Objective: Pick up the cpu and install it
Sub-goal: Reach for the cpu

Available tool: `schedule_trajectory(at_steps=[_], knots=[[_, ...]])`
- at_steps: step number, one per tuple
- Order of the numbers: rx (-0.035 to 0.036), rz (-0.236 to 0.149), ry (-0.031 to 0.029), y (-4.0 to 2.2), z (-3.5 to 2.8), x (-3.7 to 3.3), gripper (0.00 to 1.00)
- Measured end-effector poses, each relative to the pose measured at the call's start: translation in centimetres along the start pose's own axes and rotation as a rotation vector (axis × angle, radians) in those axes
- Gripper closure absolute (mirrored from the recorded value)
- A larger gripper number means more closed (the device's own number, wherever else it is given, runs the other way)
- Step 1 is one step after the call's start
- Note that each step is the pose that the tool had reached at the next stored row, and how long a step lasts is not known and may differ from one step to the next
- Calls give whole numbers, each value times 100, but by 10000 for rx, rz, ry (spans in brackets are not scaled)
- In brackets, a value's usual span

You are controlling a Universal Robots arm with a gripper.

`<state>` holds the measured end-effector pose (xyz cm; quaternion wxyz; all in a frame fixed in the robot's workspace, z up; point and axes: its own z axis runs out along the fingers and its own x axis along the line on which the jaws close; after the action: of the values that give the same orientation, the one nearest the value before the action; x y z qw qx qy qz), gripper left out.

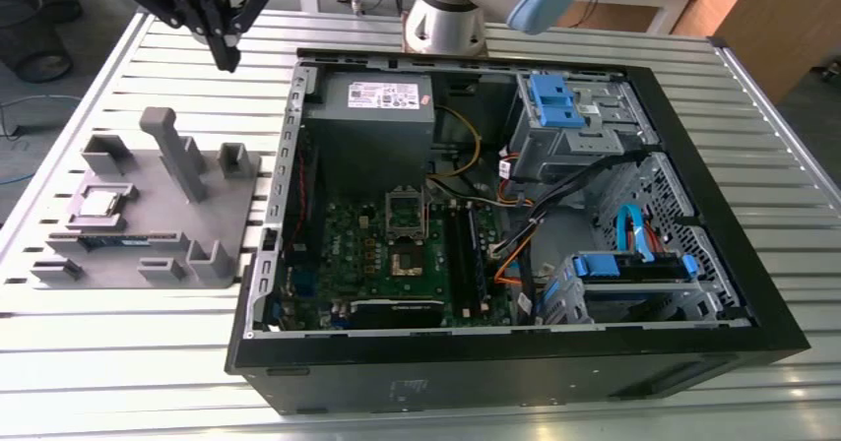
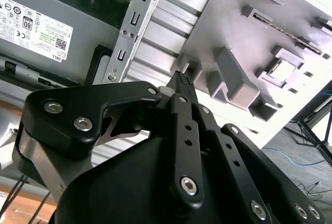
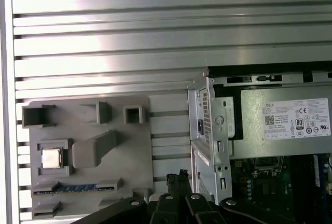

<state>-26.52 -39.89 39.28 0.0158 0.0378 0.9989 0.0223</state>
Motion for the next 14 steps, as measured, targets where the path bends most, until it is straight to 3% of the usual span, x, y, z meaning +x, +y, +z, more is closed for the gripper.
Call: schedule_trajectory(at_steps=[14], knots=[[-1,-1,-2,-8,-2,101,89]])
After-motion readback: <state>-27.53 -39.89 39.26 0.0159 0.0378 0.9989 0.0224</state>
